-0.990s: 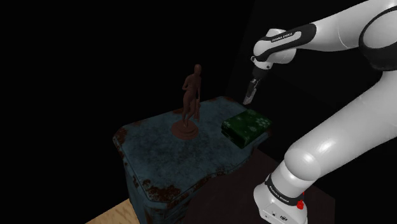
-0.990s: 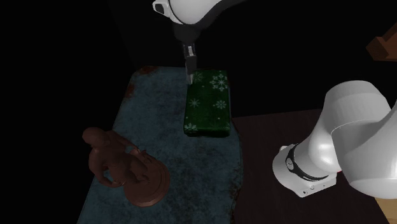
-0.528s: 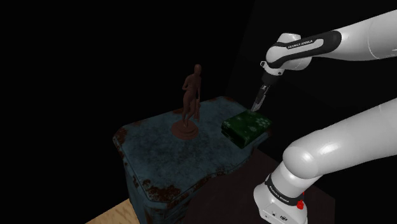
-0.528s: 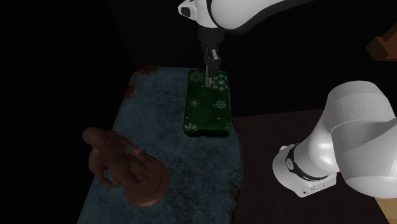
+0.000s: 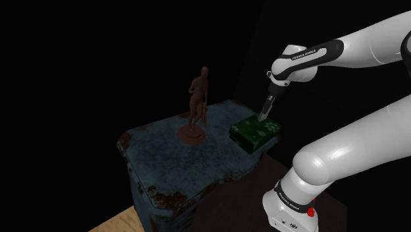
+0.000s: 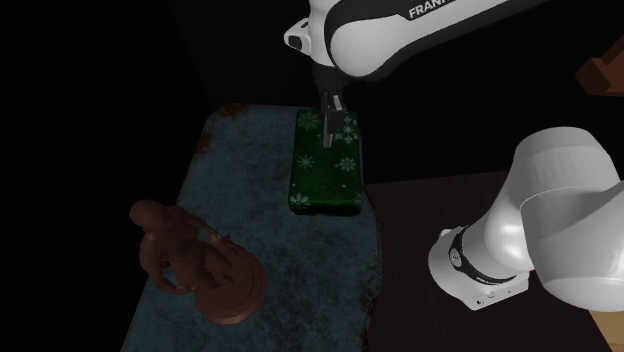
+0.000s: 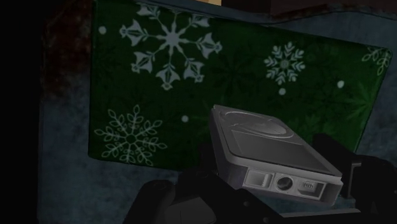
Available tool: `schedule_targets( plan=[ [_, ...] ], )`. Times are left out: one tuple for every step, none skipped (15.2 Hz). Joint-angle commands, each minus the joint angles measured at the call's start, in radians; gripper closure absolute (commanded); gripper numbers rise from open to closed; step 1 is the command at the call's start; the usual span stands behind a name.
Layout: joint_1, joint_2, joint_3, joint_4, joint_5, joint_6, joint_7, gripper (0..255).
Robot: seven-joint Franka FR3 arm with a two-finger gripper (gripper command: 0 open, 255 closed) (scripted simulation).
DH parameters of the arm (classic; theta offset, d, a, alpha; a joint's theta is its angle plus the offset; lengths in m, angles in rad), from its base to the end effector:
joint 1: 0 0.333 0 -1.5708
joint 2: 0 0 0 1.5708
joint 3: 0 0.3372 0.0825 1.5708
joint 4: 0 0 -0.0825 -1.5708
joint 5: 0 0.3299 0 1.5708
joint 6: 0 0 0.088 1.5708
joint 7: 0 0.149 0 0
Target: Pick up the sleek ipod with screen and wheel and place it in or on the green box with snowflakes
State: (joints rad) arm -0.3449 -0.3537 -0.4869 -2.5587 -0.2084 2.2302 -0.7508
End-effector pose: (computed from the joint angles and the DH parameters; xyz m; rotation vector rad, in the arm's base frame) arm 0.2404 -0.2824 0.3863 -3.1386 -0.1165 0.0043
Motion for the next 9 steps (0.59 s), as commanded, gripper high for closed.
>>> schedule_targets(
  plan=[
    [0.003, 0.021, -0.007, -0.015, 0.004, 0.036, -0.003, 255],
    [0.004, 0.031, -0.010, -0.021, 0.005, 0.052, -0.005, 255],
    [0.006, 0.041, -0.014, -0.028, 0.008, 0.068, -0.008, 255],
    [0.007, 0.052, -0.017, -0.034, 0.010, 0.085, -0.010, 255],
    [0.009, 0.063, -0.021, -0.040, 0.013, 0.101, -0.013, 255],
    [0.011, 0.074, -0.024, -0.045, 0.016, 0.118, -0.016, 255],
    [0.012, 0.083, -0.027, -0.049, 0.019, 0.129, -0.018, 255],
    [0.012, 0.082, -0.026, -0.049, 0.018, 0.129, -0.018, 255],
    [0.012, 0.082, -0.026, -0.049, 0.019, 0.129, -0.018, 255]
  ],
)
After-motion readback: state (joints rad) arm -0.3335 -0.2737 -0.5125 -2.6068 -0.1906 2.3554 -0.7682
